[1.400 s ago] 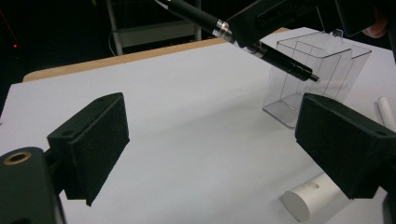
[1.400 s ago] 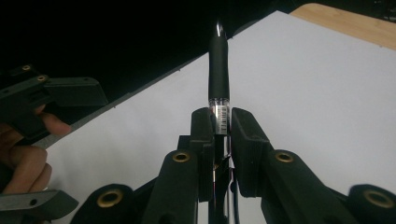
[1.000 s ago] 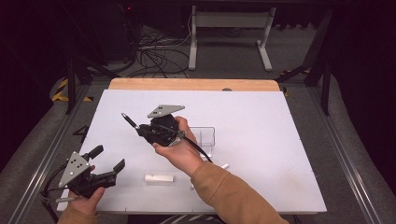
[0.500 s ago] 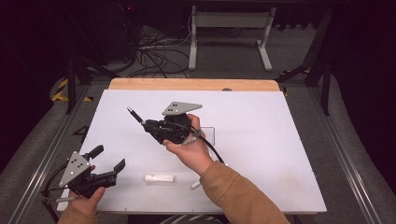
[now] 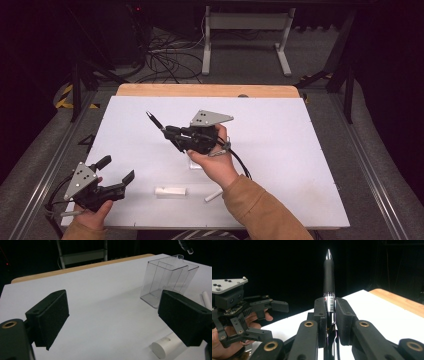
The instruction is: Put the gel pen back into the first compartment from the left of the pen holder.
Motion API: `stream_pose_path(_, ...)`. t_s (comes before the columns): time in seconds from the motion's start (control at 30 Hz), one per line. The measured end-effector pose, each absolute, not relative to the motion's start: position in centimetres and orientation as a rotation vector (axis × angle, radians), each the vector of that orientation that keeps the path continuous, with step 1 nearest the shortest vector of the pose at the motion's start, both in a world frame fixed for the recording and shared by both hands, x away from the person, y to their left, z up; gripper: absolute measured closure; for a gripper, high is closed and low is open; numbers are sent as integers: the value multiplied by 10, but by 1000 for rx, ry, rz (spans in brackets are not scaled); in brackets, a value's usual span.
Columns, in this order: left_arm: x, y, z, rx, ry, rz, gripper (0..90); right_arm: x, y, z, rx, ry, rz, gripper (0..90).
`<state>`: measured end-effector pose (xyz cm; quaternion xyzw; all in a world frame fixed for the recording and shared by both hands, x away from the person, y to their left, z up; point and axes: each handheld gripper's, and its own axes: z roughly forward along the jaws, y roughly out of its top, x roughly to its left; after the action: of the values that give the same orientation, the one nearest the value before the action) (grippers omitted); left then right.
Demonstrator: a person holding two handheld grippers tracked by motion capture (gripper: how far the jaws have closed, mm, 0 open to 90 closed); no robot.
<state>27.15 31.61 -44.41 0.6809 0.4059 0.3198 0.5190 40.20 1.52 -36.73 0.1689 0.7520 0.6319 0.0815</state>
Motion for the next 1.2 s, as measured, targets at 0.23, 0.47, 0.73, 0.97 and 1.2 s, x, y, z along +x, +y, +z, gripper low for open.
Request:
stream_pose_path(0.23, 271, 316, -444, 1634, 974, 767, 105, 403, 2, -374, 547, 2175, 1915, 801)
stream_pose_path(0.47, 271, 315, -444, 1636, 974, 768, 105, 407, -8, -380, 577, 2125, 1917, 800)
stream_pose_path(0.73, 271, 315, -444, 1636, 975, 769, 105, 413, -18, -388, 605, 2089, 1903, 800)
stream_pose_path(0.97, 271, 315, -444, 1639, 976, 770, 105, 417, -21, -395, 616, 2073, 1877, 800)
stream_pose_path(1.2, 271, 315, -444, 1639, 976, 771, 105, 419, -20, -401, 616, 2062, 1856, 799)
